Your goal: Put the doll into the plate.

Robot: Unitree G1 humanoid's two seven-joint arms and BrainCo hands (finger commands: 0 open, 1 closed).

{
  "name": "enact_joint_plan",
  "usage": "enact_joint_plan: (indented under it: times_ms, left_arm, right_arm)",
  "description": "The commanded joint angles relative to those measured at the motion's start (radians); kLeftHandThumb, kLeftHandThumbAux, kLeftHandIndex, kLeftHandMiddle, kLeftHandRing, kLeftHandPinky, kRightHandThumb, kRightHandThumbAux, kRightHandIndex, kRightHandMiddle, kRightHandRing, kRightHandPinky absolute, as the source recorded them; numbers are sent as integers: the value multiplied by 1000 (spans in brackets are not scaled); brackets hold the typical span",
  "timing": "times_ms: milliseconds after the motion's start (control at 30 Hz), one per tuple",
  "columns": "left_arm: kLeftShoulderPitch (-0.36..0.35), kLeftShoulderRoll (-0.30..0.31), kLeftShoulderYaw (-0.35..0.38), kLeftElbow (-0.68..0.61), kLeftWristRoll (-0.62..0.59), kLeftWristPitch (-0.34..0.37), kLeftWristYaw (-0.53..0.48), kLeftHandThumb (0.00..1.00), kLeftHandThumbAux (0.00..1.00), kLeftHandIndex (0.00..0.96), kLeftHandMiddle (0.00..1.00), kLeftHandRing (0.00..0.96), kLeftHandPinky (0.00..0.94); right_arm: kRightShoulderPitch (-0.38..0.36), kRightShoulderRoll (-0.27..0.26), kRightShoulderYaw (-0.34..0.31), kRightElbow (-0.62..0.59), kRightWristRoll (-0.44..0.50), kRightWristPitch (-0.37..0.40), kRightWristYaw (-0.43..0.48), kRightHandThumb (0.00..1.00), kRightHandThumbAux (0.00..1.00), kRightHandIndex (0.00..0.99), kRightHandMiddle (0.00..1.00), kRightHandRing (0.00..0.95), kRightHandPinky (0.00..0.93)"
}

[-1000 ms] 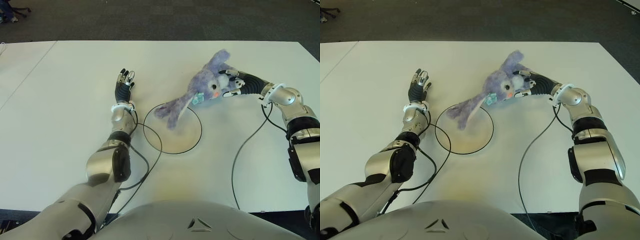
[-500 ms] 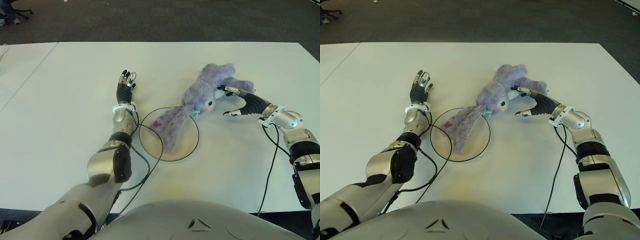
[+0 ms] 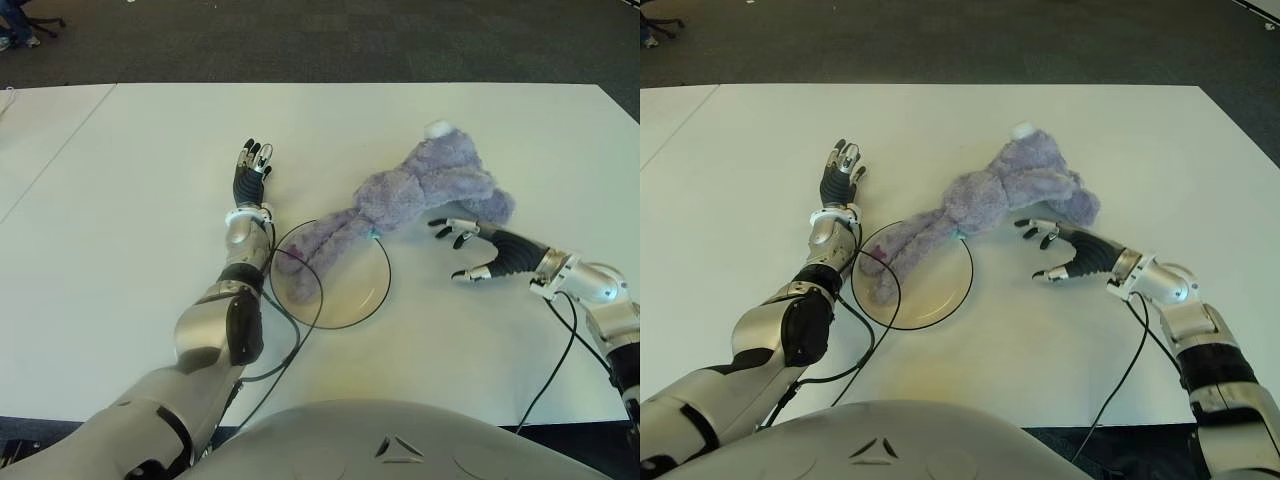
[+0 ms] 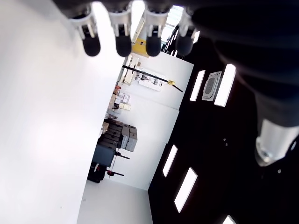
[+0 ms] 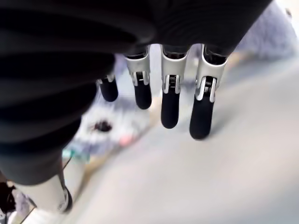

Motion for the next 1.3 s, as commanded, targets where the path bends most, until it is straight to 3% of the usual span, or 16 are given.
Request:
enact_joint_plan:
  times_ms: [33,333,567,733,800,1000,1300]
  left_arm:
    - [204,-50,0,131,2,130,36,0,583,0,0,12,29]
    - [204,-47,0,132,1,134,39,0,580,0,1,15,33]
    - [204,-44,-3,132,5,132,37,0,582,0,1,15,32]
    - [204,-43,0,132,2,134,35,0,583,0,4,18,35]
    - [205,-43,0,132,2,132,34,0,587,0,4,19,35]
    - [205,-42,0,132,2,131,35,0,589,0,1,17,33]
    - [204,-39,-3,132,6,133,39,0,590,0,8,22,36]
  right_arm:
    - [77,-36,-33,-94,58,46,81,236,672,19,74,136,206]
    - [101,27,-100,-101,86,104,48,219,693,41,37,110,239]
    - [90,97,-131,-46,112,107,33,166,728,72,35,138,269]
    - [76,137,-156,-19,73,66,-12,139,730,87,40,131,225]
    - [68,150,-163,-12,61,56,-26,156,716,87,44,110,155]
    - [23,175,-177,32,24,67,-71,216,653,75,56,83,101]
    - [-116,194,-182,191,15,32,-78,266,583,96,116,117,139]
